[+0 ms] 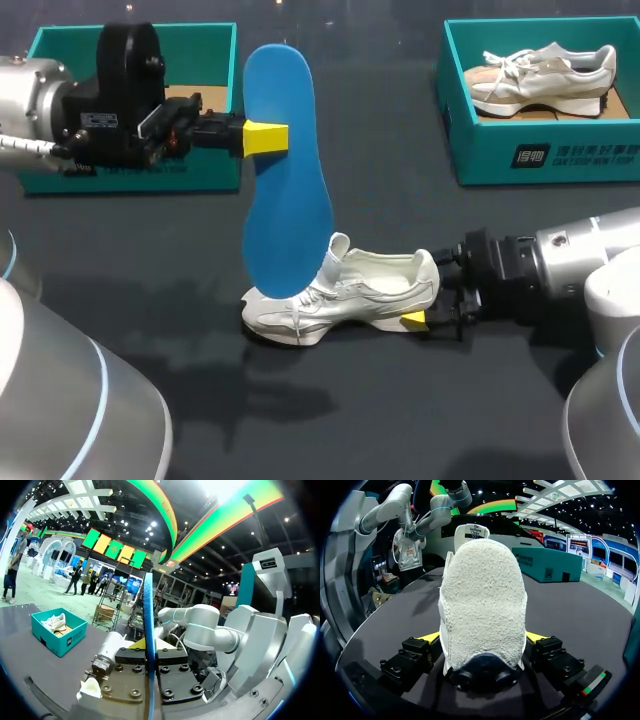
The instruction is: Take the shoe out of the shoebox, open the shoe tongue, remove and reinsert the insole, then place the shoe into the shoebox
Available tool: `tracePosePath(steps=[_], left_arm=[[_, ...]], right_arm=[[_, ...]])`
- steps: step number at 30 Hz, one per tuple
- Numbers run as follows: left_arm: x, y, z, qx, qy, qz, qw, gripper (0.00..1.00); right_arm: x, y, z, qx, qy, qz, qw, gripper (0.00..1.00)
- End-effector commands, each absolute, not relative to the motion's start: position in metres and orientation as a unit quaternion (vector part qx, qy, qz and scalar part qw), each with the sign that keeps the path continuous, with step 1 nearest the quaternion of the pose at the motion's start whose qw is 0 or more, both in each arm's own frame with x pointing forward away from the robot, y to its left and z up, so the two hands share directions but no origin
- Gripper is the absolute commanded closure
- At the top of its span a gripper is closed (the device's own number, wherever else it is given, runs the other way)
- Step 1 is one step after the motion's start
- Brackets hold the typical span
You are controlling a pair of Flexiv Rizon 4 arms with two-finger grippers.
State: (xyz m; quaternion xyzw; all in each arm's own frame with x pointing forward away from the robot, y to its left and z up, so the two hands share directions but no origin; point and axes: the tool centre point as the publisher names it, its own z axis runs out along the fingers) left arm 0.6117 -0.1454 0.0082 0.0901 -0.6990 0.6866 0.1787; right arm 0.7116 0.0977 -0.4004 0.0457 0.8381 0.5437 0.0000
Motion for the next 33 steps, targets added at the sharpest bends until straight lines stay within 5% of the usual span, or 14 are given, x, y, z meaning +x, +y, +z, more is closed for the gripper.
tracePosePath(steps=[1,17,33], left_arm=[[0.612,-0.147,0.008,0.090,-0.698,0.687,0.179,1.00],[0.612,-0.147,0.008,0.090,-0.698,0.687,0.179,1.00],[0.612,-0.147,0.008,0.090,-0.698,0.687,0.179,1.00]], right_arm=[[0.706,0.088,-0.385,0.062,0.870,0.489,-0.018,0.00],[0.701,0.074,-0.325,0.139,0.972,0.142,-0.121,0.00],[0.699,0.087,-0.319,0.119,0.982,0.115,-0.088,0.00]])
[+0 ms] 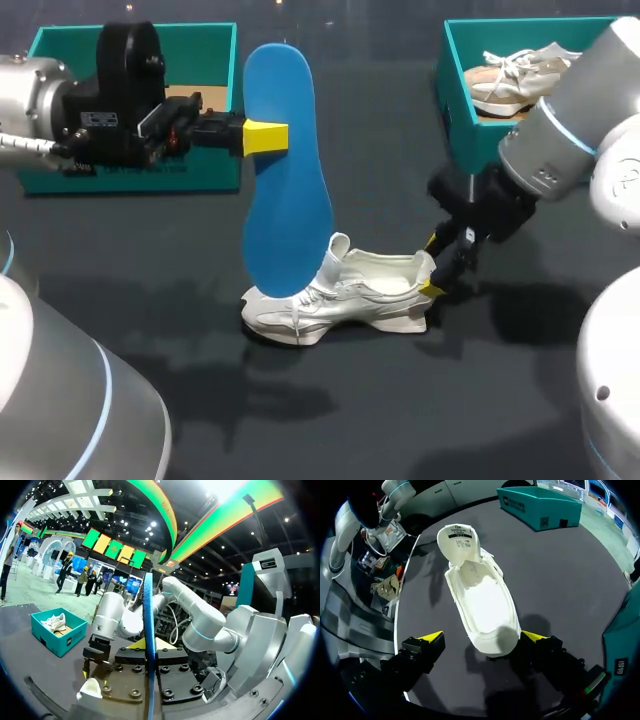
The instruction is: Take the shoe out of the shoebox, open the shoe tongue, remove and reinsert the insole, then place the shoe into the shoebox
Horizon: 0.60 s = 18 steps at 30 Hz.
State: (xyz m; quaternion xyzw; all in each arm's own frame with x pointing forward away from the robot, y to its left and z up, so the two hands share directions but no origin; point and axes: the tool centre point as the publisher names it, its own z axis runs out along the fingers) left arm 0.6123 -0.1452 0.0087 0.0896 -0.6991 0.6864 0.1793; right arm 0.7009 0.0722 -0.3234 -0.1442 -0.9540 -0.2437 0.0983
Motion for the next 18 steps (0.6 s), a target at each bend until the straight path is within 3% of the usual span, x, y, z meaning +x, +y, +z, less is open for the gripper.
tracePosePath(steps=[1,18], left_arm=[[0.612,-0.147,0.008,0.090,-0.698,0.687,0.179,1.00],[0.612,-0.147,0.008,0.090,-0.698,0.687,0.179,1.00]], right_arm=[[0.698,0.090,-0.318,-0.116,-0.984,-0.107,0.080,0.00],[0.697,0.110,-0.305,-0.088,-0.994,-0.062,0.000,0.00]])
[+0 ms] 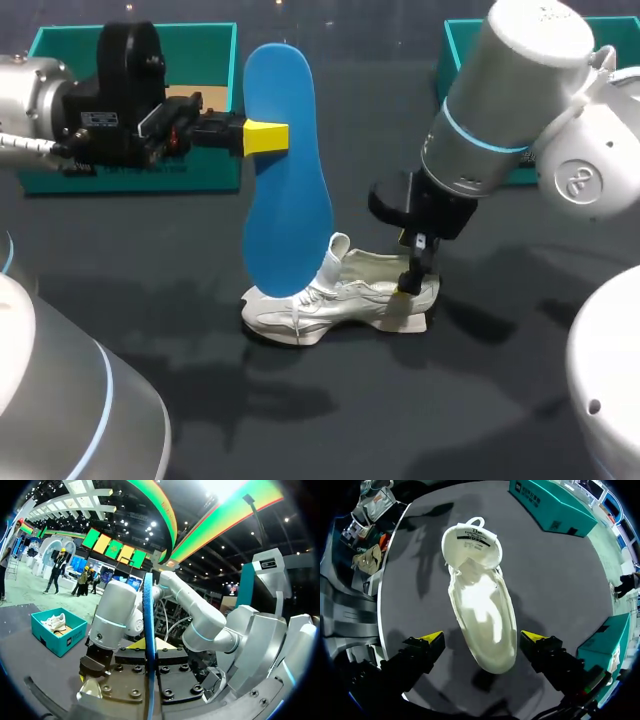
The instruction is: Take the shoe out of the shoebox, open the shoe tongue, remove and reinsert the insole, then place the shoe into the shoebox
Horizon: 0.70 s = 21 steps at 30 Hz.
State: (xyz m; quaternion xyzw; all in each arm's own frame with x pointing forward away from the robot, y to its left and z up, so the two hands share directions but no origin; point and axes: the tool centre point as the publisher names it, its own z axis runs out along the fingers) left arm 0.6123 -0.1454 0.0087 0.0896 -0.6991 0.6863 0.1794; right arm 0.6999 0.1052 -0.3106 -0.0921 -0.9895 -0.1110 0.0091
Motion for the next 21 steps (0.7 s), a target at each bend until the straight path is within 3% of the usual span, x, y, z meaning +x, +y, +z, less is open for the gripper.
tracePosePath(steps=[1,21], left_arm=[[0.612,-0.147,0.008,0.090,-0.698,0.687,0.179,1.00],[0.612,-0.147,0.008,0.090,-0.698,0.687,0.179,1.00]], right_arm=[[0.698,0.112,-0.304,-0.086,-0.994,-0.060,-0.003,0.00],[0.738,0.130,-0.309,-0.054,-0.997,-0.054,0.010,0.00]])
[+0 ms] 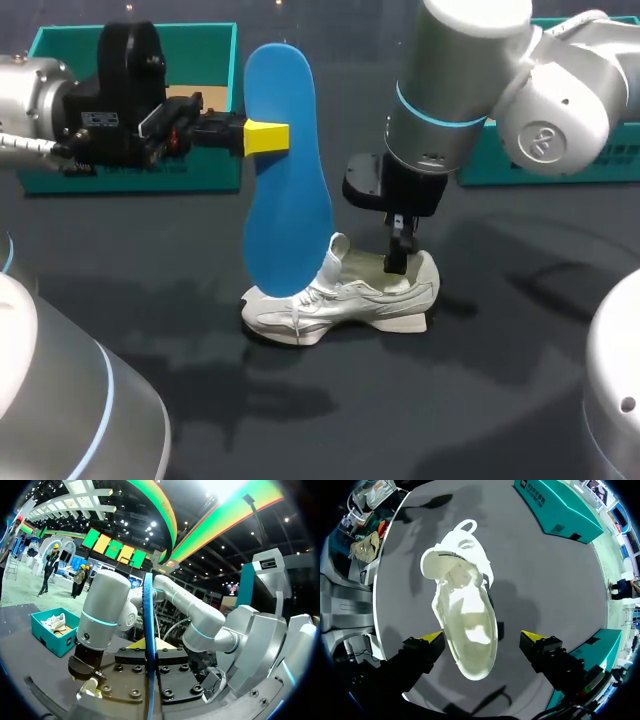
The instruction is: Take the shoe out of the shoebox, open the shoe tongue, remove and reinsert the insole, then place the shoe into the shoebox
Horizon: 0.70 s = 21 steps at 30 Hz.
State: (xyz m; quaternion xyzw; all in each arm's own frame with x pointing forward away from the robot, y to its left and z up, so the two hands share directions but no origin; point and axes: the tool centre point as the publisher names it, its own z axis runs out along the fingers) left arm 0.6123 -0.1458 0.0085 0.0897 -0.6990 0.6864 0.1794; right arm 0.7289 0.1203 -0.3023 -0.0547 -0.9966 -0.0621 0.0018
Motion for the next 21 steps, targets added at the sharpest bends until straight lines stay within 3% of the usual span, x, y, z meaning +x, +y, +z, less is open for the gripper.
tracePosePath(steps=[1,8,21], left_arm=[[0.612,-0.147,0.008,0.090,-0.698,0.687,0.179,1.00],[0.612,-0.147,0.008,0.090,-0.698,0.687,0.179,1.00],[0.612,-0.147,0.008,0.090,-0.698,0.687,0.179,1.00]], right_arm=[[0.738,0.130,-0.309,-0.054,-0.997,-0.054,0.010,0.00],[0.738,0.130,-0.309,-0.054,-0.997,-0.054,0.010,0.00],[0.754,0.133,-0.359,-0.050,-0.996,-0.073,0.016,0.00]])
